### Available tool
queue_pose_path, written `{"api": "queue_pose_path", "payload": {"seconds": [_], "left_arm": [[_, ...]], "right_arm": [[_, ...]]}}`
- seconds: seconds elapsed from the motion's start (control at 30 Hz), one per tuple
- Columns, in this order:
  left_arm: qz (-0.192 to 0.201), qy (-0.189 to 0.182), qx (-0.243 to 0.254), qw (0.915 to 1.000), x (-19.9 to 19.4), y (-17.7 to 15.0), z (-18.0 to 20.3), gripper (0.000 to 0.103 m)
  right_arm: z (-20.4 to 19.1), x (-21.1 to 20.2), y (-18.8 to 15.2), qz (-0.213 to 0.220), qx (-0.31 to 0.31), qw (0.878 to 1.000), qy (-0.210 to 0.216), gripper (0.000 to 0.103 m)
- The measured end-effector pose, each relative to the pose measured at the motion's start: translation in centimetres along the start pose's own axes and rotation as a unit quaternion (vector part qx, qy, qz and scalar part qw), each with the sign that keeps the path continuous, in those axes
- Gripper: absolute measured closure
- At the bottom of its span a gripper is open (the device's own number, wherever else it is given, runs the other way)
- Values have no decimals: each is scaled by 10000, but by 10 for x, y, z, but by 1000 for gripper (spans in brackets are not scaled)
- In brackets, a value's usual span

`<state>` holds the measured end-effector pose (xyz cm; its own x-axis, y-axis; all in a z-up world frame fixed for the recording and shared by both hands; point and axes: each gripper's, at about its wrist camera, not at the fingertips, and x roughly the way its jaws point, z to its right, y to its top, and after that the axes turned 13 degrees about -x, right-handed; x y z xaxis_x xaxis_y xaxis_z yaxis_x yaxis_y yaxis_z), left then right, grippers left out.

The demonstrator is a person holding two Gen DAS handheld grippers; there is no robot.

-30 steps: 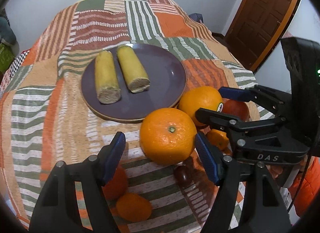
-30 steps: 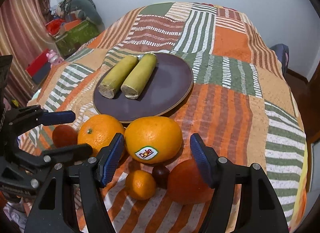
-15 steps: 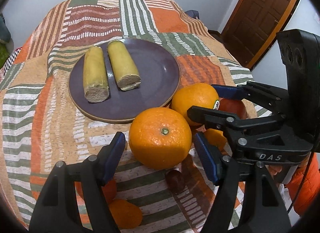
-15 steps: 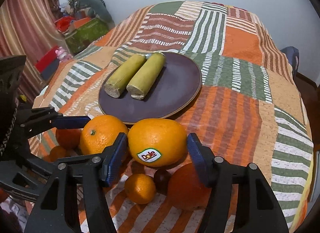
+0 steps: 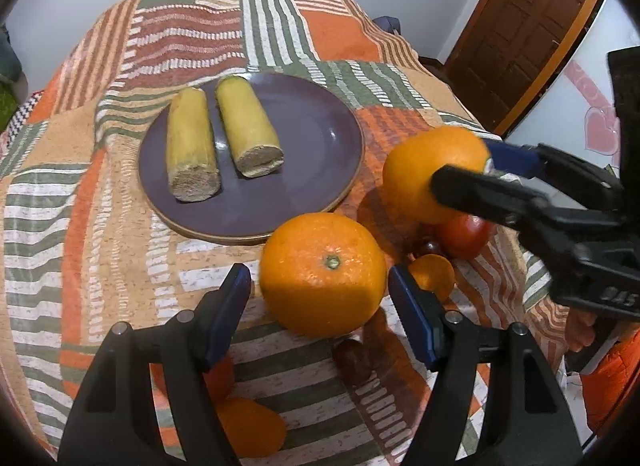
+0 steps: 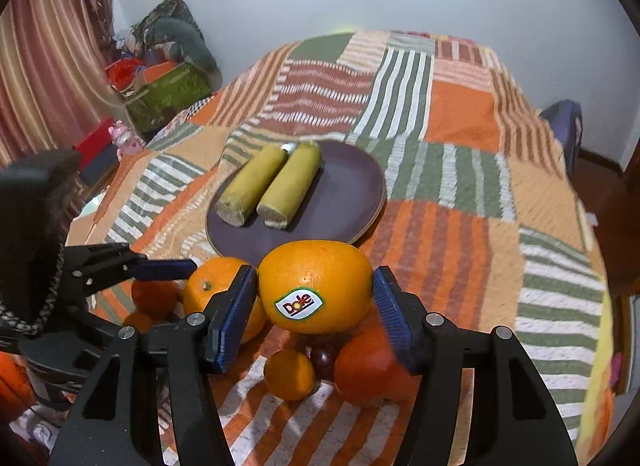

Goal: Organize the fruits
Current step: 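Lift both held oranges and carry them toward the plate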

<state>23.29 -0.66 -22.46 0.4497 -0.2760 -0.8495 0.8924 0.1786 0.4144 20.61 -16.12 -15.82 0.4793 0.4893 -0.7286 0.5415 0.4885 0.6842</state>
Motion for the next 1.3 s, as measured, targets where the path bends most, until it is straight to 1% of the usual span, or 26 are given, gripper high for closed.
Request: {"api": "queue_pose_path", "payload": {"seconds": [0.1, 0.23, 0.3, 0.47, 0.7, 0.83, 0.87, 0.9, 0.93, 0.97, 1.03, 1.1, 1.17, 1.23, 1.27, 1.3], "left_arm": [[-97, -10, -88, 9999, 7, 4, 0, 32], [-112, 45, -30, 9999, 13, 5, 2, 33], [-103, 50, -6, 9999, 13, 5, 2, 34], [-99, -13, -128, 9999, 5, 7, -3, 35], [350, 16, -221, 9991, -27, 23, -11, 35], [676, 52, -220, 9975, -45, 44, -14, 35], [717, 61, -213, 9972, -47, 48, -14, 35], [780, 73, -209, 9967, -50, 55, -14, 35], [824, 73, -218, 9963, -51, 60, -15, 35], [852, 69, -225, 9961, -51, 64, -16, 35], [909, 113, -242, 9955, -50, 73, -17, 35], [928, 144, -271, 9952, -48, 76, -20, 35], [909, 106, -300, 9954, -46, 75, -23, 35], [850, 109, -284, 9959, -43, 71, -26, 35], [824, 130, -275, 9961, -41, 69, -27, 35], [775, 160, -262, 9965, -39, 66, -28, 35]], "right_arm": [[0, -6, 1, 47, 50, 9999, 77, 46], [-2, -9, 1, 92, 62, 9999, 65, 46], [-1, -10, 0, 103, 110, 9999, 64, 46], [1, -13, 2, 146, 178, 9997, 23, 46], [6, -12, 13, 205, 139, 9996, -133, 47], [10, -9, 26, 284, 121, 9994, -170, 48], [11, -9, 30, 318, 92, 9993, -190, 54], [12, -9, 36, 377, 59, 9991, -168, 78], [14, -8, 42, 361, 59, 9993, -89, 90], [17, -8, 47, 380, 98, 9992, -52, 93], [19, -6, 55, 435, 46, 9990, -45, 92], [21, 5, 58, 267, 6, 9996, -120, 92], [20, 11, 54, 140, -21, 9999, -41, 92], [17, 16, 44, -22, -138, 9998, -117, 87], [17, 18, 39, -91, -175, 9997, -153, 79], [17, 19, 33, -165, -195, 9995, -188, 66]]}}
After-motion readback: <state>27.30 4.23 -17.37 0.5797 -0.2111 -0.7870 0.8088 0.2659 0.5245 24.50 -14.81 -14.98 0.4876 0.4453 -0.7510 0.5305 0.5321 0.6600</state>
